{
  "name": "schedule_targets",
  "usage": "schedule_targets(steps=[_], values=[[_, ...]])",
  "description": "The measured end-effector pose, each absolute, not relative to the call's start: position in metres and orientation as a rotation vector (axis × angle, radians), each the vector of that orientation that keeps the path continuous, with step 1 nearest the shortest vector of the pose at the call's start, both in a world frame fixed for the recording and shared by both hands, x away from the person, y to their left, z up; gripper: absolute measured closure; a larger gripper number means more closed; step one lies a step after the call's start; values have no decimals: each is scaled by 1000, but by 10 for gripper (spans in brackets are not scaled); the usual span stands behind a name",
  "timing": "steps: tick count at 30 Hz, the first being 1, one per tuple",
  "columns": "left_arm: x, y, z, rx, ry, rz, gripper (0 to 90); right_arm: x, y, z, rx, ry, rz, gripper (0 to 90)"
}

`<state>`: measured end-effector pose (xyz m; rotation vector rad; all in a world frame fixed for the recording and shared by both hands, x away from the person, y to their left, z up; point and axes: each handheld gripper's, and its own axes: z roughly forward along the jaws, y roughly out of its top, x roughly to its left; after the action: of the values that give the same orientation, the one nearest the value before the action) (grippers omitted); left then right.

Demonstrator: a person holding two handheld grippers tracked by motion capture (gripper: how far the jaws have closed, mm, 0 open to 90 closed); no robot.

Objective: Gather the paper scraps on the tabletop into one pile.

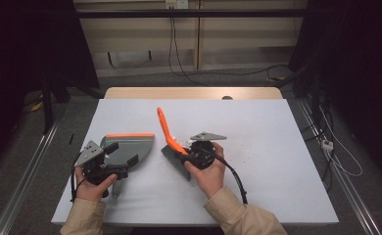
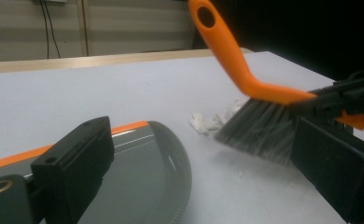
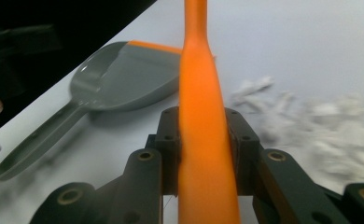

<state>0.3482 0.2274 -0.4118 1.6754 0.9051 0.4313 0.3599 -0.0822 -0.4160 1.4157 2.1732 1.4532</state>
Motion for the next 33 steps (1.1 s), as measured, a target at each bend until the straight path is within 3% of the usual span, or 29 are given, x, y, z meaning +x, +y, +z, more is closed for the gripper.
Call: schedule_targets(steps=[7,24,33], values=[[348,227,-412,1676,905,427,58,351,-64,-426,1391,2267,1441,715],[348,226,-413,1681,910,424,59,363,-103,-425,1418,2104,1293,715],[349,227,-413,1678,906,424,59,385,-73,-419,1502,1995,1422,715]])
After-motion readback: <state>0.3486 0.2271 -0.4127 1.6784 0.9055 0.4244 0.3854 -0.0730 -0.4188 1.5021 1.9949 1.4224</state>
